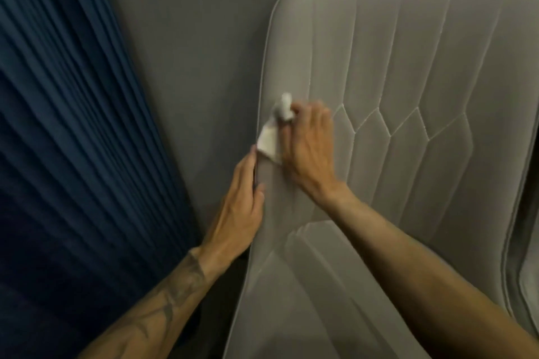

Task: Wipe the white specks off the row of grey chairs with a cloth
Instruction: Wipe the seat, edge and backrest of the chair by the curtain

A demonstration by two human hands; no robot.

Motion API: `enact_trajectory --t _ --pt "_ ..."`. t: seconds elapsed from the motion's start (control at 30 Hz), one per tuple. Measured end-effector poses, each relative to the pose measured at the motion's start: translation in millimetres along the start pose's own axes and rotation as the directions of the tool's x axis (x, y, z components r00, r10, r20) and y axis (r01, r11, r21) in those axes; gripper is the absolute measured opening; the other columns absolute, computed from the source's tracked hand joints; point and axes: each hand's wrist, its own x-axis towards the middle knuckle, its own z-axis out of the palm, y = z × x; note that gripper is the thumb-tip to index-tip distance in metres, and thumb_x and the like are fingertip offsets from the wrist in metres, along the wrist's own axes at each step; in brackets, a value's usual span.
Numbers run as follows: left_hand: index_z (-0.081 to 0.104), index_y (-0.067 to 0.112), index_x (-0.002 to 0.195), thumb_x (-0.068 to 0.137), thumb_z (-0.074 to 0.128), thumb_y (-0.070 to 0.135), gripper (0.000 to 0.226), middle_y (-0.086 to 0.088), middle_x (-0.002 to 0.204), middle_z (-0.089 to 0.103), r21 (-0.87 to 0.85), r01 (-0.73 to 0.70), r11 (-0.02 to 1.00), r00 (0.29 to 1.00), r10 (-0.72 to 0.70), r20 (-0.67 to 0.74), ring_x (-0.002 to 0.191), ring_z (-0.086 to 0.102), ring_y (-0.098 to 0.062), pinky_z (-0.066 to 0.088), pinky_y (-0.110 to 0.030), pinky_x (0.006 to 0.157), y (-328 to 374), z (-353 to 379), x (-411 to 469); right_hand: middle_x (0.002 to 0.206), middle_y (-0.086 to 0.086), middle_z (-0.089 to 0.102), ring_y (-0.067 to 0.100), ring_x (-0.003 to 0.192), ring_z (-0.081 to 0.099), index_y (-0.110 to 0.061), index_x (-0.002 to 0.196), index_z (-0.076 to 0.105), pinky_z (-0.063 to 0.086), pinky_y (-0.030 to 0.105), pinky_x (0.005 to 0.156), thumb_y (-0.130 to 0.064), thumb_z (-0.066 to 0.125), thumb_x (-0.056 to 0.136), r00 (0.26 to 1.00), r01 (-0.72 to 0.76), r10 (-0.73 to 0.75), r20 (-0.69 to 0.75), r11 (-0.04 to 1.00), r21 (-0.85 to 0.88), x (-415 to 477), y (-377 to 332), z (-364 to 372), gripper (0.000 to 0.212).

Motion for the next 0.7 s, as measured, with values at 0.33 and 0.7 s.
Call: enact_trajectory --t 0.33,0.7 --pt "-0.006 0.046 0.16 0.114 0.039 0.03 0.067 0.019 0.169 0.013 0.075 0.233 0.97 0.952 -0.243 0.184 0.144 0.017 0.015 0.012 0.008 0.106 -25 15 -78 0.101 0.002 0.047 0.025 0.087 0.046 -0.017 0.115 0.053 0.036 0.037 0.078 -0.027 0.043 0.106 0.838 0.07 -0.099 0.536 0.995 0.075 -152 1 -32 0.017" --pt "0.015 0.039 0.168 0.114 0.033 0.039 0.057 0.015 0.171 0.025 0.077 0.374 0.924 0.911 -0.381 0.159 0.149 0.031 0.001 0.025 -0.019 0.12 -43 30 -137 0.094 0.021 0.056 0.039 0.087 0.053 -0.001 0.096 0.056 0.041 0.051 0.082 -0.014 0.046 0.103 0.736 -0.013 0.158 0.658 0.975 -0.22 -174 8 -29 0.018"
